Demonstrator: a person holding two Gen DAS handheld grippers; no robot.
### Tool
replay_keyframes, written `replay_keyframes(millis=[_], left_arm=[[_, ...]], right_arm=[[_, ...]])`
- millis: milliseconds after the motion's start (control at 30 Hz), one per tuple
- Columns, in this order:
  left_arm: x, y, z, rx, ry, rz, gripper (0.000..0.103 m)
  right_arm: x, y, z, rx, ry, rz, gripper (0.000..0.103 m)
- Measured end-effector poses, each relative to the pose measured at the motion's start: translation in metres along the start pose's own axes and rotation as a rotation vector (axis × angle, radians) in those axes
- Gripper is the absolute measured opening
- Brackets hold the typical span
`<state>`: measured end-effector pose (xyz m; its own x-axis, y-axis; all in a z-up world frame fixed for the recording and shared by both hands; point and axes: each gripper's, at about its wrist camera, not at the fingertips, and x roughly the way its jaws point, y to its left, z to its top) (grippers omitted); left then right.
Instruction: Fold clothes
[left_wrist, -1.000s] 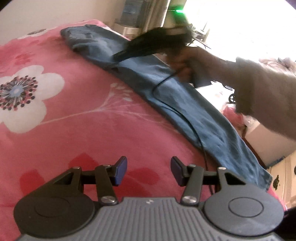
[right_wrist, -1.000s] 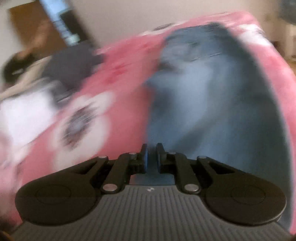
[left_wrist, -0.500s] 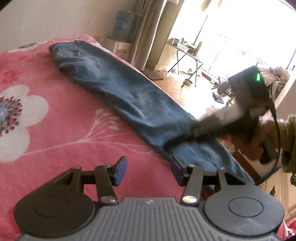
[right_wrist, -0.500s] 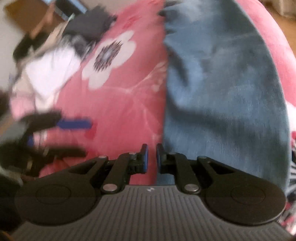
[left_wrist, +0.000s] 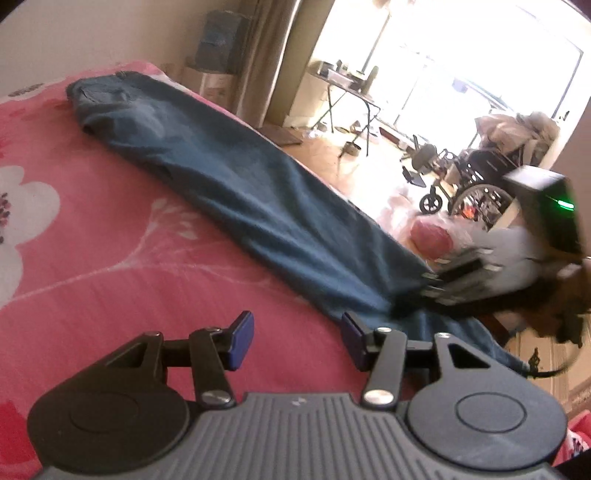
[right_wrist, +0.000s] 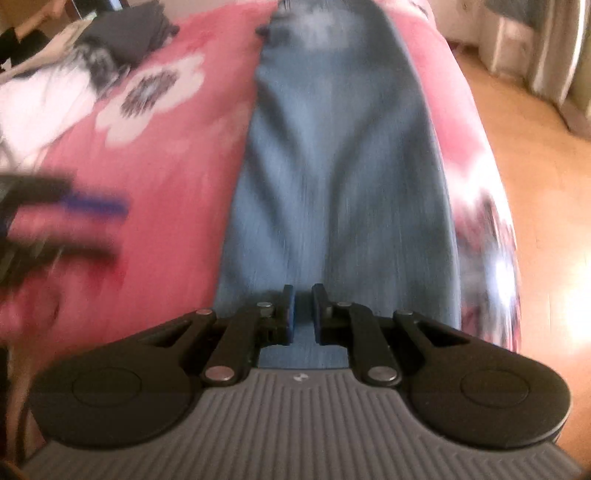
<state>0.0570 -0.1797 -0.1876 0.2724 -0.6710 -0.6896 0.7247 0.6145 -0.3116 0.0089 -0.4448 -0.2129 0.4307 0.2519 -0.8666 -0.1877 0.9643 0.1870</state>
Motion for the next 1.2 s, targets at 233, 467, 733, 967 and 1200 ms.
replay_keyframes(millis=[233, 467, 733, 967, 1200], left_arm=[[0.022, -0.014, 0.005, 0.017, 0.018, -0.04, 0.053], [0.021, -0.029, -0.006, 0.066, 0.05, -0.061, 0.053], [0.024, -0.052, -0.027, 0.124, 0.121, -0.097, 0.054], [0.011, -0.057, -0.032, 0.119, 0.121, -0.068, 0.055], [-0.006, -0.054, -0.037, 0.107, 0.134, -0.008, 0.055]], right_arm=[[-0.042, -0.006, -0.02, 0.054, -0.043, -0.036, 0.01], [-0.06, -0.002, -0.091, 0.173, 0.034, -0.048, 0.009], [-0.126, 0.0, -0.172, 0.326, 0.183, -0.15, 0.01], [-0.153, -0.022, -0.145, 0.43, -0.078, -0.215, 0.021], [-0.142, -0.002, -0.145, 0.295, -0.071, -0.253, 0.025]])
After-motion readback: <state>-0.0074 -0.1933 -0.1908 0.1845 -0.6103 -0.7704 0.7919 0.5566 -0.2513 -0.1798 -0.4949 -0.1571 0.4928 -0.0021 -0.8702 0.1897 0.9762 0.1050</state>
